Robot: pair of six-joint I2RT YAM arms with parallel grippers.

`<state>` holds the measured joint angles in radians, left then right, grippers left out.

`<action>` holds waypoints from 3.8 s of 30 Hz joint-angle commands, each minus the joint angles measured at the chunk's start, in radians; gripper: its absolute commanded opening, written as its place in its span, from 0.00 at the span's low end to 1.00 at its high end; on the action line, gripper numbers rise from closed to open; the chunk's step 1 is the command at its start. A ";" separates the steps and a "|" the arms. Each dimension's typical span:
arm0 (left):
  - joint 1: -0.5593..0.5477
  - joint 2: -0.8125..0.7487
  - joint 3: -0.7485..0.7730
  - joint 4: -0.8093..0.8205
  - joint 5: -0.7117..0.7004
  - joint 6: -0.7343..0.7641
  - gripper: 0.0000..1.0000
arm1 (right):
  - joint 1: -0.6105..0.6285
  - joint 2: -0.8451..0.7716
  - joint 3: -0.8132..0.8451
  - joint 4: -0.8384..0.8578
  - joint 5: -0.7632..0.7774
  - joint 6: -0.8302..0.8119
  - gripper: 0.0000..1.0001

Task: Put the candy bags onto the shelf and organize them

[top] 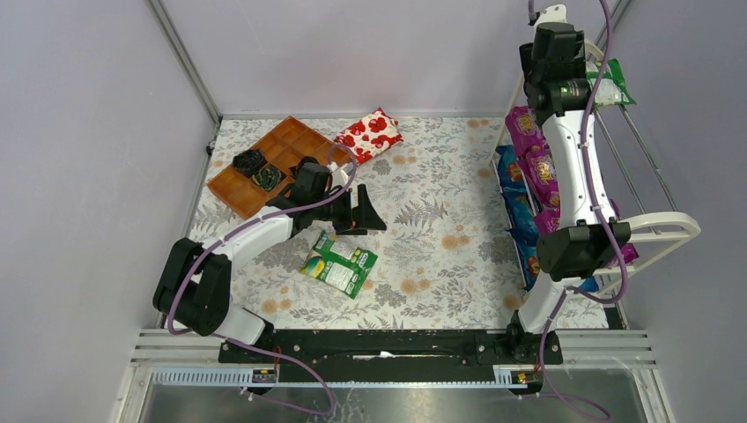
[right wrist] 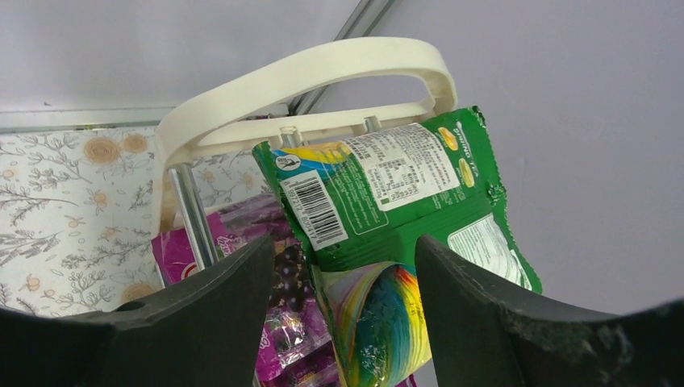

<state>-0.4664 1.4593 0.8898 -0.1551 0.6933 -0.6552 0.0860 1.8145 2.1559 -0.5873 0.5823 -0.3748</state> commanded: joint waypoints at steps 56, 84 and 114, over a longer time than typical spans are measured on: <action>0.052 -0.043 -0.029 0.094 0.026 0.011 0.86 | 0.022 -0.249 -0.070 -0.101 -0.351 0.281 1.00; 0.077 -0.676 -0.457 -0.192 -0.423 -0.260 0.85 | 0.633 -0.603 -1.515 0.618 -0.791 0.891 1.00; -0.038 -0.333 -0.540 -0.044 -0.595 -0.604 0.69 | 0.534 0.058 -1.578 1.491 -1.167 1.434 1.00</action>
<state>-0.4980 1.0798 0.4294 -0.3462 0.0525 -1.1812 0.6430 1.7603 0.5926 0.7345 -0.5194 0.9379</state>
